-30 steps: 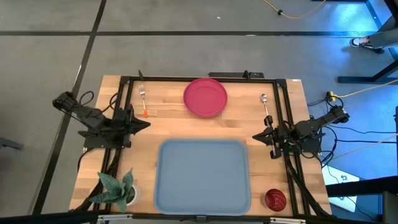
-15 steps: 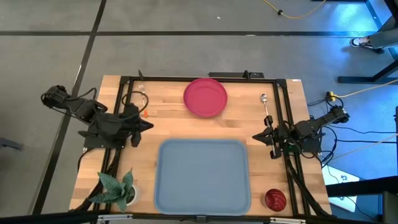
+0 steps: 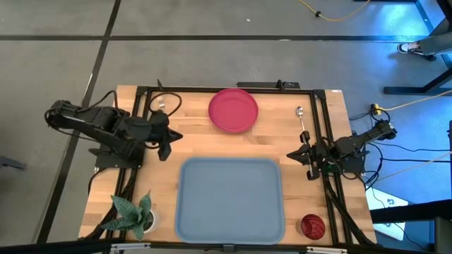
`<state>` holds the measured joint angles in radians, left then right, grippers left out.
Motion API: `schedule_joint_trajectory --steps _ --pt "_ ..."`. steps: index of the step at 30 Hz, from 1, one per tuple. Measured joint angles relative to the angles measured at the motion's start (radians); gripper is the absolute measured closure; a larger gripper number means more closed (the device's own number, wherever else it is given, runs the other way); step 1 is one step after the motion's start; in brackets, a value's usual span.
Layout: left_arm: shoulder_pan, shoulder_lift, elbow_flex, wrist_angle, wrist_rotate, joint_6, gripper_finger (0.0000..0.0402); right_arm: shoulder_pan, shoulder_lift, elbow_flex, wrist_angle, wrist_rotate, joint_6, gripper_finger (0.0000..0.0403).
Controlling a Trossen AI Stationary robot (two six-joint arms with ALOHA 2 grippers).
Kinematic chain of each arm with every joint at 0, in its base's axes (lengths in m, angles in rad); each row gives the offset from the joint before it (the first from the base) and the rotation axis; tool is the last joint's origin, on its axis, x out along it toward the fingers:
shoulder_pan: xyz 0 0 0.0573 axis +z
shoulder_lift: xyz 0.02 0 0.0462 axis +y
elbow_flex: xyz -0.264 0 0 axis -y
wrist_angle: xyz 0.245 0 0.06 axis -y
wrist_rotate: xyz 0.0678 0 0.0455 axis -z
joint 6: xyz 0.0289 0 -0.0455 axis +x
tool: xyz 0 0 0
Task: Pick and place plate/cup/fork/spoon on tray
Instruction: Put the pink plate on the blue serving tray
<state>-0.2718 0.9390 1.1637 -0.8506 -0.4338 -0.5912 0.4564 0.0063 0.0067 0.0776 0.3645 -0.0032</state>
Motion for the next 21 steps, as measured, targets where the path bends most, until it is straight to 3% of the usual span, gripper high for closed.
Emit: schedule_joint_trajectory --steps 3,10,21 --pt "0.000 -0.001 0.000 0.041 -0.034 0.070 0.0401 0.000 0.000 0.000 0.000 0.000 -0.001 0.0387" --pt "-0.004 -0.001 0.000 0.130 -0.031 0.028 0.0401 0.000 0.000 0.000 0.000 0.000 -0.001 0.0387" --pt "0.026 0.018 -0.001 0.130 -0.041 0.051 0.0401 0.000 0.000 0.000 0.000 0.000 -0.001 0.0387"
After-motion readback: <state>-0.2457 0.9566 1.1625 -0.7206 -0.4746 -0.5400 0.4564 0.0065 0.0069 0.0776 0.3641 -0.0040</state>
